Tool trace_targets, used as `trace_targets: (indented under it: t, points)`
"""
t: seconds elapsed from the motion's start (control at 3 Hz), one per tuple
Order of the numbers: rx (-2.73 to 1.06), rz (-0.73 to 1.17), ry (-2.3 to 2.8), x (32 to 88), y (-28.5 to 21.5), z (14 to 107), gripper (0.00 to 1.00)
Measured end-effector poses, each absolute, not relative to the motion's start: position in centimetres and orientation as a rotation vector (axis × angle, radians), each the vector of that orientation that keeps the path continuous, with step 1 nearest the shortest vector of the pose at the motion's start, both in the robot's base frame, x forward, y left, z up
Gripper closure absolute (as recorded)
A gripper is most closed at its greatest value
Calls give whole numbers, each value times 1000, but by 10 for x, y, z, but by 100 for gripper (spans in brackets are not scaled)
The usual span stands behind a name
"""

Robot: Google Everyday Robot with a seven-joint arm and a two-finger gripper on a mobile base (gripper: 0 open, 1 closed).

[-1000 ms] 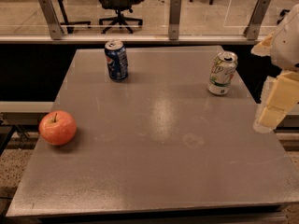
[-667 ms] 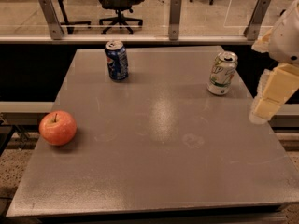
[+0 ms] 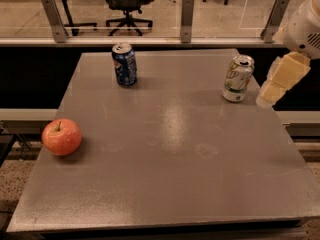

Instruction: Pick 7up can

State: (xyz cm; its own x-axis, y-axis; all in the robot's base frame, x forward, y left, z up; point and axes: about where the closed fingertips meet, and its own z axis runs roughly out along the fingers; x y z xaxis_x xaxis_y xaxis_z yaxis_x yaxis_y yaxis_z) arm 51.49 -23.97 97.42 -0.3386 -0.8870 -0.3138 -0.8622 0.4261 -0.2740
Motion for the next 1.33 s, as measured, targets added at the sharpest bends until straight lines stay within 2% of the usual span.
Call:
trace_targets:
  t: [0.67, 1.33]
  points:
    - [-1296, -48, 2246, 566, -251, 964, 0]
    - [-1192, 69, 2226, 597, -260, 934, 0]
